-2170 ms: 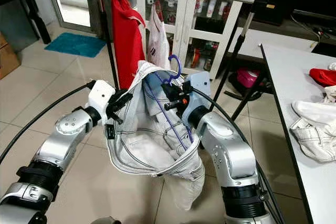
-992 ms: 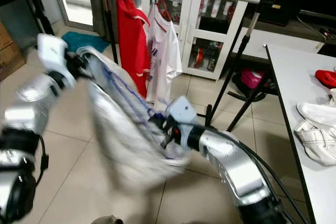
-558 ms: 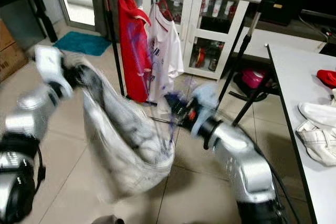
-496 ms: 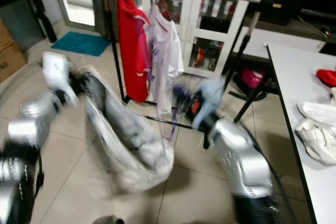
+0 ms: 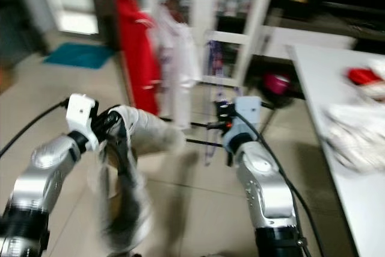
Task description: Hang hanger
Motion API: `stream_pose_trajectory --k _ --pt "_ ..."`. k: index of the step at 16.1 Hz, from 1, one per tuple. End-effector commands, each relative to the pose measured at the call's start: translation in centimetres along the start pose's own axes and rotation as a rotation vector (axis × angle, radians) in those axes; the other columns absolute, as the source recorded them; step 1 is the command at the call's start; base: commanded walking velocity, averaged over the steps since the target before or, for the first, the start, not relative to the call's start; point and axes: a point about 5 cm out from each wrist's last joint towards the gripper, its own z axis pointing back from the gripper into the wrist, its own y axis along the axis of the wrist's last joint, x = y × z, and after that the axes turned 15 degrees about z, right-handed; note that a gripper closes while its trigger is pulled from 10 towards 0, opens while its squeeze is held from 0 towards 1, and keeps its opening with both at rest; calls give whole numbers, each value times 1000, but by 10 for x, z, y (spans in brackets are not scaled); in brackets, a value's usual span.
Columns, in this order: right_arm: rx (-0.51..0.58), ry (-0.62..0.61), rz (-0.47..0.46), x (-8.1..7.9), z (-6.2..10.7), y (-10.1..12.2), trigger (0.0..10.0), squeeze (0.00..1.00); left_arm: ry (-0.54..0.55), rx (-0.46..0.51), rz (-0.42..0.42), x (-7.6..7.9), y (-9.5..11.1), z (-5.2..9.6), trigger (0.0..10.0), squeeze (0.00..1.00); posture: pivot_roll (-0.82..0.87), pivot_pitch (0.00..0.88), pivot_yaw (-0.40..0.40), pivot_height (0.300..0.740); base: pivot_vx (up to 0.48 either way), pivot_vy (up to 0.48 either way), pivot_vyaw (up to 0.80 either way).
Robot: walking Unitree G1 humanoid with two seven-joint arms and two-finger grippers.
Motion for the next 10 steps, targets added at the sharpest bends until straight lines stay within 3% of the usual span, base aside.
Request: stream_pose_trajectory --k 1,4,7,9,10 --pt "10 -47 25 5 2 -1 10000 0 -31 45 -26 11 11 -1 0 0 -80 0 -14 740 0 0 -800" --pt "99 23 48 -7 8 1 10000 0 -48 52 2 25 4 5 0 0 -81 0 -15 740 0 0 -800" --pt "84 34 -57 -13 12 -1 10000 0 -63 81 6 32 7 6 0 0 -84 0 -14 740 0 0 -800" --pt "79 34 -64 -15 13 -4 10000 0 -73 116 12 39 9 8 2392 0 -84 0 -16 740 0 0 -800" --pt "89 47 -56 -16 13 -3 10000 0 -62 94 5 41 7 10 10000 0 -85 0 -16 740 0 0 -800"
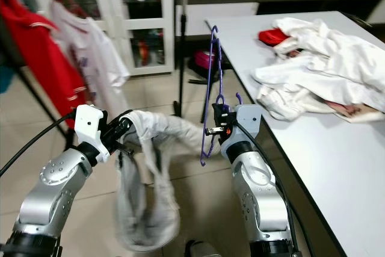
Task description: Hang hanger
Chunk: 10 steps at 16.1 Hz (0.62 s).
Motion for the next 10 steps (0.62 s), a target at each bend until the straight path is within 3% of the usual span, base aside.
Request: stream_pose_trajectory --k 1,10 --pt "27 3 8 1 2 4 10000 0 8 11 -34 3 7 0 10000 0 -90 0 -16 740 0 0 -800" --pt "-12 -7 -9 4 4 2 10000 0 10 -4 -53 5 8 -5 10000 0 -106 0 -6 740 0 0 -800"
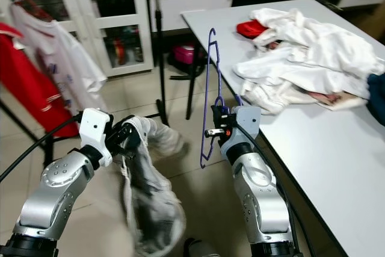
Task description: Hang hanger
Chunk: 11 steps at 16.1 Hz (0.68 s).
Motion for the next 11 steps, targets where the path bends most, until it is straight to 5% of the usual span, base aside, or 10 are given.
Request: stream_pose_trajectory --k 1,11 --pt "-5 -19 -2 4 2 1 10000 0 -14 52 -19 4 14 -4 10000 0 -109 0 -5 740 0 0 -800" --pt "77 -49 -74 4 6 13 10000 0 -30 64 -15 10 16 -8 10000 0 -118 0 0 740 0 0 -800"
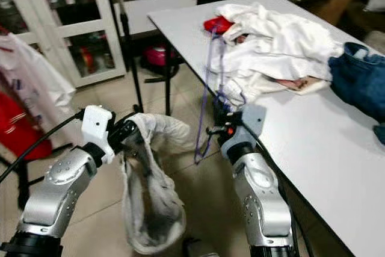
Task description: Hang hanger
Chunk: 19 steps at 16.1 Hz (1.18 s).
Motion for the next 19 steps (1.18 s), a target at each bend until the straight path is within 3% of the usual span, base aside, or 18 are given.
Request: stream_pose_trajectory --k 1,13,15,19 --pt "23 -32 16 4 2 5 10000 0 -15 43 -18 4 11 -3 10000 0 -119 0 0 740 0 0 -800" --pt "-57 -33 71 14 4 7 10000 0 -8 61 -34 1 13 -3 10000 0 -122 0 -22 740 0 0 -800" --pt "-100 -30 123 13 2 3 10000 0 -8 66 -36 2 14 -4 10000 0 -120 0 -24 740 0 0 -800" --pt "-122 -31 110 13 3 0 10000 0 -6 66 -40 3 14 -6 10000 0 -121 0 -23 740 0 -317 -800"
